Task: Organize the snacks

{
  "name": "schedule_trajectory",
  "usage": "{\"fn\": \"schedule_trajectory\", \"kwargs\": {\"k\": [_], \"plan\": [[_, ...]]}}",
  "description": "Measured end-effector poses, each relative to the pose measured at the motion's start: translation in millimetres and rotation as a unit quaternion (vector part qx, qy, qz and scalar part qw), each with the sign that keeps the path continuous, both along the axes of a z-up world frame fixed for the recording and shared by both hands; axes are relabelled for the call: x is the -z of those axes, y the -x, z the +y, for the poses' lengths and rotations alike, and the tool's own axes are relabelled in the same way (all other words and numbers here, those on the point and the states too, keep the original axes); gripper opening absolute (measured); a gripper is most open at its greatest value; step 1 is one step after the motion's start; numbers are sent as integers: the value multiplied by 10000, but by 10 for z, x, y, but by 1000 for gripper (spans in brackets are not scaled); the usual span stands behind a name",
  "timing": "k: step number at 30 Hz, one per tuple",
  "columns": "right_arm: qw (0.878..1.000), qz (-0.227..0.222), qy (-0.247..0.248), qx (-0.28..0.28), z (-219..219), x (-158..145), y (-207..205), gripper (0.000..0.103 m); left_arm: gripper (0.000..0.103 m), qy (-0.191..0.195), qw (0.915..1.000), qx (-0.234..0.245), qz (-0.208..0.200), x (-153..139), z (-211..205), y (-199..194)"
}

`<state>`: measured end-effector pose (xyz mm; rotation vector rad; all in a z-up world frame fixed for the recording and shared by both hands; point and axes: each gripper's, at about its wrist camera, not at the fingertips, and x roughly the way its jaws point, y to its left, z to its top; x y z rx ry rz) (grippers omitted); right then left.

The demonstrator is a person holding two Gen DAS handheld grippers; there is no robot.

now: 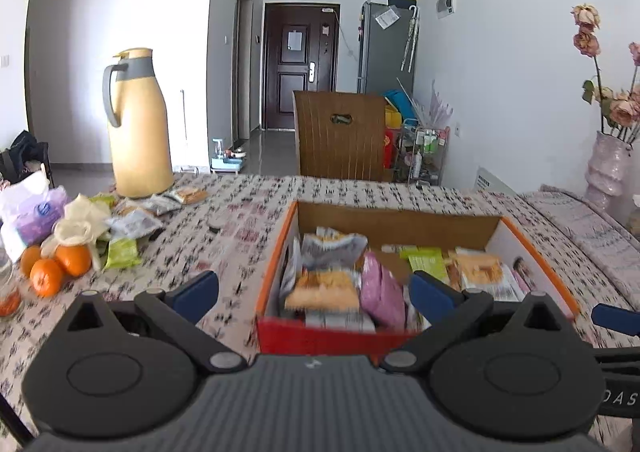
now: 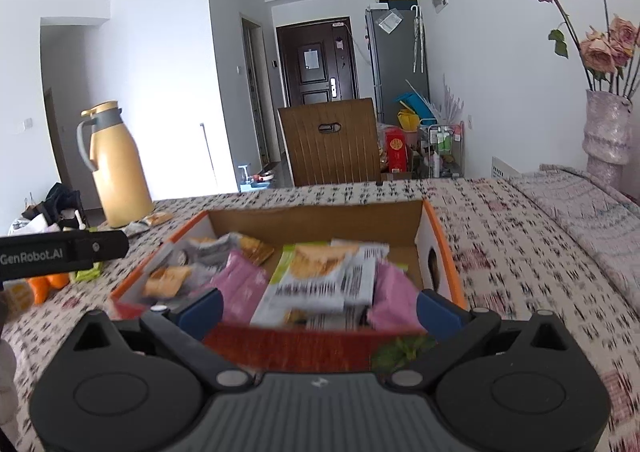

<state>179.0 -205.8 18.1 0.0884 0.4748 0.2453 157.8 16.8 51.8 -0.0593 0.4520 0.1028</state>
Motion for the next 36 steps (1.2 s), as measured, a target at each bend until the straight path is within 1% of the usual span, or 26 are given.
{"fn": "schedule_trajectory", "kwargs": {"k": [9, 18, 26, 36], "plan": [[9998, 200, 35, -76, -35, 147, 562, 103, 103, 67, 9994, 182, 277, 193, -3, 535], [9992, 362, 62, -138, -49, 283, 919, 103, 103, 47, 9980, 321, 536, 392, 20, 863], [9986, 507, 90, -81, -87, 366, 1060, 103, 103, 88, 9967, 376, 720, 527, 20, 982], [9984, 565, 99, -22, -108, 390, 1111, 103, 103, 79, 9965, 426, 721, 539, -3, 1015]]}}
